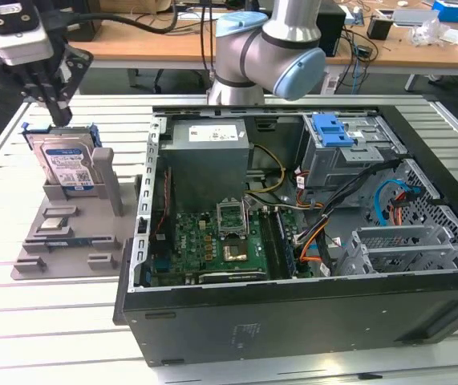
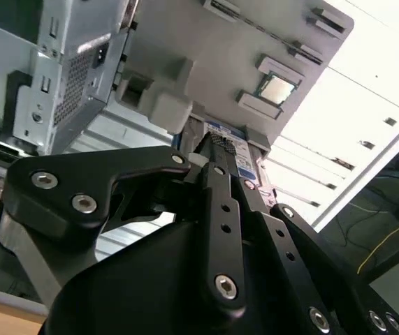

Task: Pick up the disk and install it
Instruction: 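Reach for the disk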

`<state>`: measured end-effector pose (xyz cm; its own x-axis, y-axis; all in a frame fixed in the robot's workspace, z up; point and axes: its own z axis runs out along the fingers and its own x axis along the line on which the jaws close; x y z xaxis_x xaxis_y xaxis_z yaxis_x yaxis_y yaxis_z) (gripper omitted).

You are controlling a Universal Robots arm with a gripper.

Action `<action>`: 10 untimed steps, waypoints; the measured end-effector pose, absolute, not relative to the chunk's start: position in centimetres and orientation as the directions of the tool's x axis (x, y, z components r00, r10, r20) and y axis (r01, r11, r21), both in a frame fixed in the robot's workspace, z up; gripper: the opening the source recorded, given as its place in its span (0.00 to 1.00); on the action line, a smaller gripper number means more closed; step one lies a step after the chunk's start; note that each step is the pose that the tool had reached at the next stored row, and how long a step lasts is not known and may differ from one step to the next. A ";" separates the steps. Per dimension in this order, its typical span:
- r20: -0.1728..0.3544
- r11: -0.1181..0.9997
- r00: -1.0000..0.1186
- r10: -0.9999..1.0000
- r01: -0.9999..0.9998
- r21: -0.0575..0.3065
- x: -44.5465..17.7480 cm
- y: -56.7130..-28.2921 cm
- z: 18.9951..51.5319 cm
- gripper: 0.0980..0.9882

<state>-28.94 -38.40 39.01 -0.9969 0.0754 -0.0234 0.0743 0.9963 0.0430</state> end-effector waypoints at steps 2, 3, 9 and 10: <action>-0.024 0.996 -0.997 0.075 0.074 0.043 -29.9 -38.3 38.9 0.01; -0.024 0.996 -0.997 0.075 0.074 0.042 -30.5 -38.1 38.8 0.01; -0.024 0.996 -0.997 0.075 0.074 0.040 -31.9 -37.7 38.2 0.01; -0.024 0.996 -0.997 0.075 0.074 0.040 -32.1 -37.6 38.1 0.01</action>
